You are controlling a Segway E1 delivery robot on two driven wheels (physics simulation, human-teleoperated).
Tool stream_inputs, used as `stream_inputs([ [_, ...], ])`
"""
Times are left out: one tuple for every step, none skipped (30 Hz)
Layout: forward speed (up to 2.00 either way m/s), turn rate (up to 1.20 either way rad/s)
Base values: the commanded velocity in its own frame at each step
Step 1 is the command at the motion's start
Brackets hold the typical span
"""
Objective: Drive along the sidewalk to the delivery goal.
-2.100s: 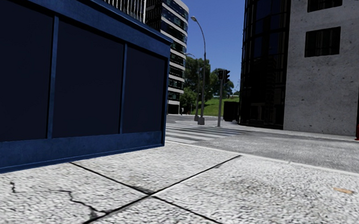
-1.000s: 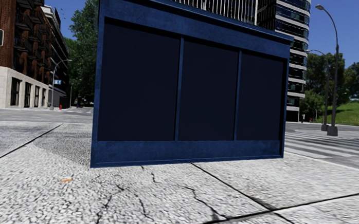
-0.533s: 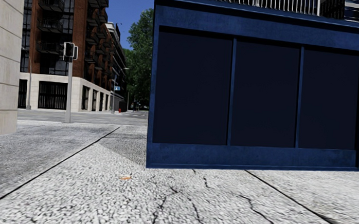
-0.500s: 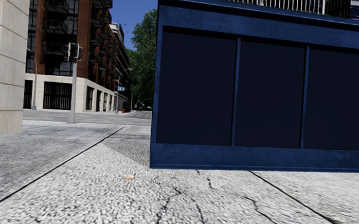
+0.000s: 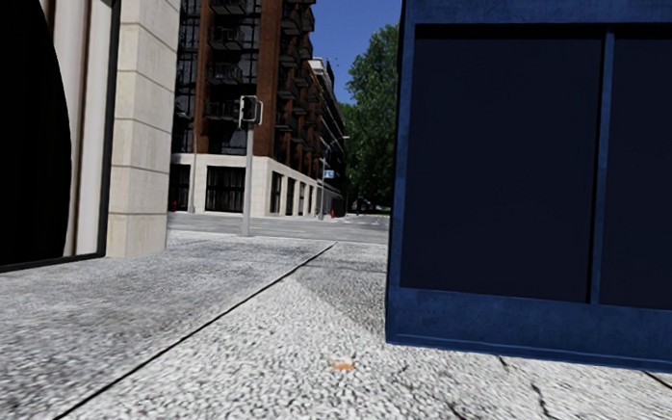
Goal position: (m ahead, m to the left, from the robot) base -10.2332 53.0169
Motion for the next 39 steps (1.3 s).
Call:
stream_inputs([
  [1.05,0.66],
  [1.05,0.66],
  [1.05,0.66],
  [1.05,0.66],
  [1.05,0.66],
  [1.05,0.66],
  [1.05,0.66],
  [1.05,0.66],
  [1.05,0.66],
  [1.05,0.66],
  [1.05,0.65],
  [1.05,0.65],
  [1.05,0.52],
  [1.03,0.0],
  [1.03,0.0],
  [1.03,0.0],
  [1.03,0.0],
  [1.04,0.0],
  [1.04,0.0],
  [1.04,0.0],
  [1.04,0.0],
  [1.04,0.0],
  [1.04,0.0],
  [1.04,0.0],
  [1.08,0.0],
  [1.15,0.0],
  [1.15,0.0],
  [1.18,0.0],
  [1.21,0.0],
  [1.24,0.0],
  [1.25,0.0],
  [1.25,0.0],
  [1.25,-0.03],
  [1.25,-0.06],
  [1.26,-0.12],
  [1.26,-0.12],
  [1.27,-0.21],
  [1.28,-0.27],
  [1.28,-0.28],
])
